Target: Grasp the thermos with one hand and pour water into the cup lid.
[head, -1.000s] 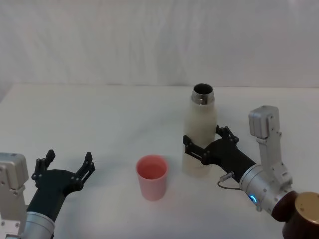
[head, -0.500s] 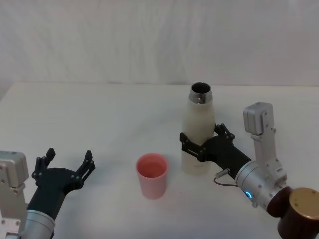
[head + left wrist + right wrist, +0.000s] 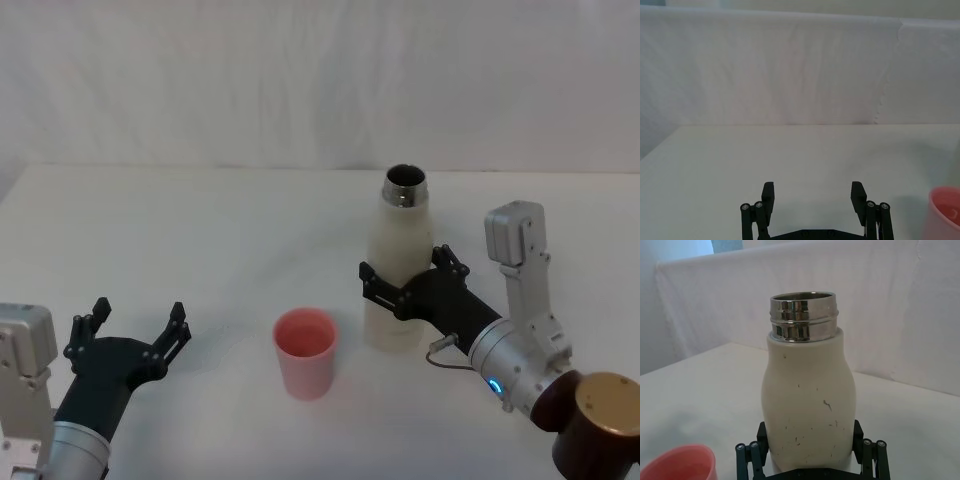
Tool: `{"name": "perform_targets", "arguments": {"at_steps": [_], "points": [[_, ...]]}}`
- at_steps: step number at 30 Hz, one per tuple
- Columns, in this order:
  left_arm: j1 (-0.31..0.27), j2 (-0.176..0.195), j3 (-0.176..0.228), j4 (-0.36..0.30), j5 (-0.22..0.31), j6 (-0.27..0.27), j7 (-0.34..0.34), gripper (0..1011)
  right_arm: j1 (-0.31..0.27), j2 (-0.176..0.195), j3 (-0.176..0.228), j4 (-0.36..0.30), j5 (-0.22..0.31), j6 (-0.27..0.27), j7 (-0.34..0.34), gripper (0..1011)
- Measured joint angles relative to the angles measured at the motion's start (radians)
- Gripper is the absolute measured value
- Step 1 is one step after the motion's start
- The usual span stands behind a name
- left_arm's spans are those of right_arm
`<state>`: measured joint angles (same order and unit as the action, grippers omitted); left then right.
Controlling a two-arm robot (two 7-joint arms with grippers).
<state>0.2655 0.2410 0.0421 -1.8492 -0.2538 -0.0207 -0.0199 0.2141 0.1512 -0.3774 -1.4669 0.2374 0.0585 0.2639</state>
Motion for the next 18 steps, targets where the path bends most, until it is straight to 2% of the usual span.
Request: {"name": "perform_targets", "arguments": {"at_steps": [12,18], "points": [[0.0,0.0,0.0,0.0,0.0,0.0,0.0,1001,0.005,-0.006,0.002,0.009,0.0,-0.002,-0.001,1000],[0.0,0.0,0.0,0.0,0.0,0.0,0.0,1001,0.005,-0.006,0.002,0.008,0.0,-0.002,-0.001,960]]}}
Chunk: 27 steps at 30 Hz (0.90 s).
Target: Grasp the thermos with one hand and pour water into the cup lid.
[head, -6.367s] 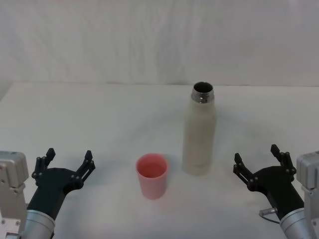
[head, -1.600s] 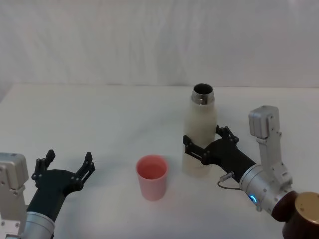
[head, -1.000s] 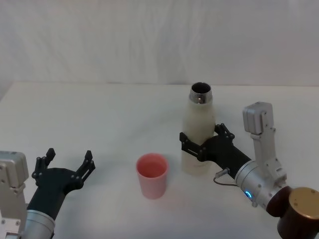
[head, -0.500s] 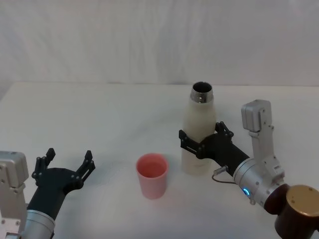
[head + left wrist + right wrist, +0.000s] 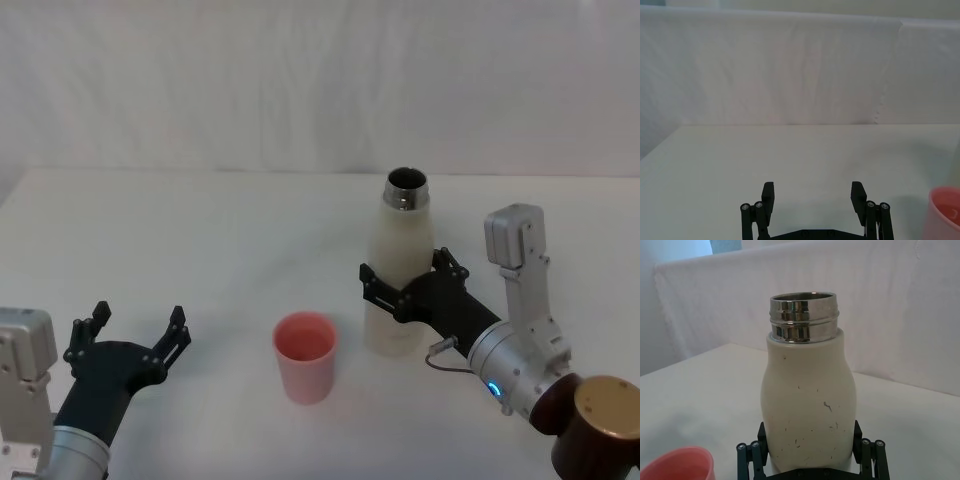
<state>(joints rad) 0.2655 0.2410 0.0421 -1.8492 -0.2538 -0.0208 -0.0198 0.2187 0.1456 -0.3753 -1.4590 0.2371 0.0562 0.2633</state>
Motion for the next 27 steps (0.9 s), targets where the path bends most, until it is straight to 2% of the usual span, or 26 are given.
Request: {"name": "perform_targets", "arguments": {"at_steps": [16,27], "points": [[0.0,0.0,0.0,0.0,0.0,0.0,0.0,1001,-0.01,0.003,0.004,-0.012,-0.005,-0.006,-0.009,960],[0.0,0.0,0.0,0.0,0.0,0.0,0.0,1001,-0.056,0.036,0.023,-0.096,-0.055,-0.016,-0.037,960]]}}
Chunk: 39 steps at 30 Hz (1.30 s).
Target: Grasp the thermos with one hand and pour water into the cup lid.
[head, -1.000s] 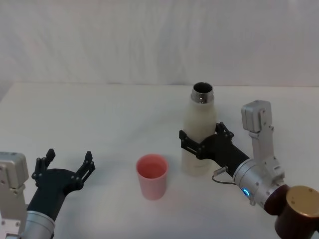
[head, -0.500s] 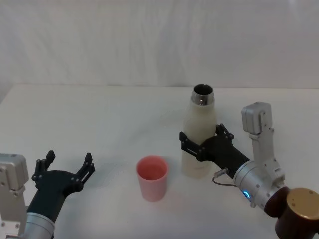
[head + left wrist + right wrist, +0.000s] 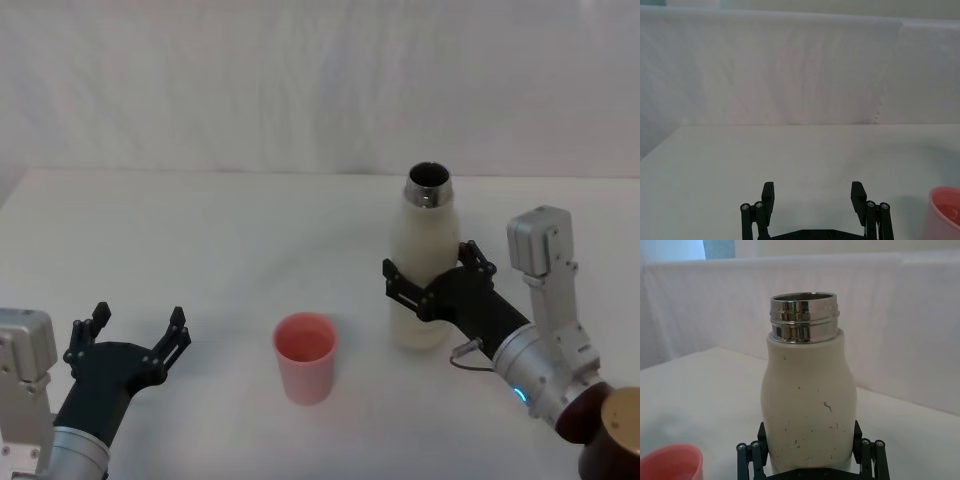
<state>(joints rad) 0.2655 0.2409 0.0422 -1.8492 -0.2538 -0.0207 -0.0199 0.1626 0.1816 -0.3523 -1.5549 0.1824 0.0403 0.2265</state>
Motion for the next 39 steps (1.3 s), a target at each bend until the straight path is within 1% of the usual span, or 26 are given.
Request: {"name": "perform_targets", "arguments": {"at_steps": [5,6,8,9,11,14,16,18,20,21,23,24,25,28,30,32,33,35,36,39], "points": [[0.0,0.0,0.0,0.0,0.0,0.0,0.0,1001,-0.017,0.025,-0.004,-0.04,-0.053,-0.001,-0.01,960],[0.0,0.0,0.0,0.0,0.0,0.0,0.0,1001,-0.022,0.035,-0.007,-0.054,-0.076,-0.001,-0.012,960],[0.0,0.0,0.0,0.0,0.0,0.0,0.0,1001,-0.025,0.044,-0.01,-0.065,-0.099,-0.001,-0.013,960],[0.0,0.0,0.0,0.0,0.0,0.0,0.0,1001,-0.029,0.055,-0.015,-0.076,-0.124,-0.001,-0.013,960],[0.0,0.0,0.0,0.0,0.0,0.0,0.0,1001,-0.032,0.066,-0.019,-0.087,-0.146,-0.001,-0.012,960],[0.0,0.0,0.0,0.0,0.0,0.0,0.0,1001,-0.038,0.088,-0.026,-0.109,-0.197,-0.001,-0.005,960],[0.0,0.0,0.0,0.0,0.0,0.0,0.0,1001,-0.039,0.092,-0.028,-0.112,-0.205,-0.001,-0.004,960],[0.0,0.0,0.0,0.0,0.0,0.0,0.0,1001,-0.04,0.108,-0.037,-0.124,-0.252,0.004,0.0,960],[0.0,0.0,0.0,0.0,0.0,0.0,0.0,1001,-0.04,0.115,-0.043,-0.128,-0.276,0.009,0.001,960],[0.0,0.0,0.0,0.0,0.0,0.0,0.0,1001,-0.038,0.122,-0.052,-0.133,-0.307,0.015,0.001,960],[0.0,0.0,0.0,0.0,0.0,0.0,0.0,1001,-0.034,0.132,-0.064,-0.137,-0.35,0.023,0.0,960],[0.0,0.0,0.0,0.0,0.0,0.0,0.0,1001,-0.034,0.132,-0.064,-0.137,-0.35,0.023,0.0,960],[0.0,0.0,0.0,0.0,0.0,0.0,0.0,1001,-0.031,0.137,-0.073,-0.139,-0.381,0.03,-0.001,960],[0.0,0.0,0.0,0.0,0.0,0.0,0.0,1001,-0.026,0.143,-0.085,-0.141,-0.423,0.04,-0.003,960],[0.0,0.0,0.0,0.0,0.0,0.0,0.0,1001,-0.021,0.149,-0.1,-0.144,-0.475,0.052,-0.006,960],[0.0,0.0,0.0,0.0,0.0,0.0,0.0,1001,-0.019,0.151,-0.107,-0.145,-0.497,0.057,-0.006,960],[0.0,0.0,0.0,0.0,0.0,0.0,0.0,1001,-0.016,0.153,-0.113,-0.146,-0.521,0.063,-0.006,960],[0.0,0.0,0.0,0.0,0.0,0.0,0.0,1001,-0.013,0.154,-0.119,-0.147,-0.541,0.067,-0.006,960],[0.0,0.0,0.0,0.0,0.0,0.0,0.0,1001,-0.01,0.156,-0.124,-0.147,-0.561,0.07,-0.004,960],[0.0,0.0,0.0,0.0,0.0,0.0,0.0,1001,-0.005,0.158,-0.132,-0.148,-0.587,0.073,-0.001,960]]}}
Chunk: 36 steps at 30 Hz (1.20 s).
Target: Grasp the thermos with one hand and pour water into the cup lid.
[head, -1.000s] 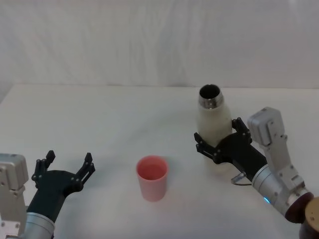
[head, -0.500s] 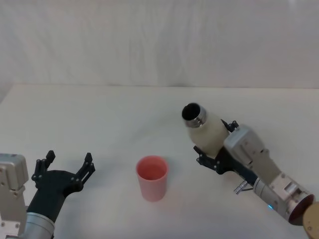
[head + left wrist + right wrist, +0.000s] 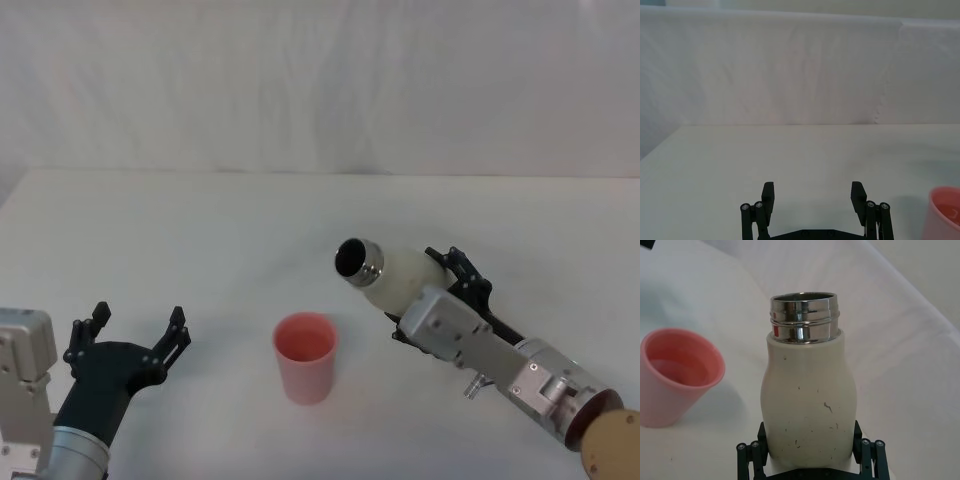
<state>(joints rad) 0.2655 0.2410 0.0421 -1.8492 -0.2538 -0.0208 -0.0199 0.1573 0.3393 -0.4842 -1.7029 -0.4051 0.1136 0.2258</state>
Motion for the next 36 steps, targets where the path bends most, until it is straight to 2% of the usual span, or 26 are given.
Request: {"name": "perform_targets", "arguments": {"at_steps": [7,8,11,18,36], "points": [[0.0,0.0,0.0,0.0,0.0,0.0,0.0,1001,0.008,0.009,-0.021,-0.007,-0.091,0.013,0.006,960],[0.0,0.0,0.0,0.0,0.0,0.0,0.0,1001,0.008,0.009,-0.021,-0.007,-0.091,0.013,0.006,960],[0.0,0.0,0.0,0.0,0.0,0.0,0.0,1001,0.012,0.016,-0.036,-0.008,-0.147,0.021,0.007,960],[0.0,0.0,0.0,0.0,0.0,0.0,0.0,1001,0.018,0.022,-0.057,-0.006,-0.24,0.038,0.008,960],[0.0,0.0,0.0,0.0,0.0,0.0,0.0,1001,0.033,0.016,-0.081,0.005,-0.39,0.056,0.016,960]]}}
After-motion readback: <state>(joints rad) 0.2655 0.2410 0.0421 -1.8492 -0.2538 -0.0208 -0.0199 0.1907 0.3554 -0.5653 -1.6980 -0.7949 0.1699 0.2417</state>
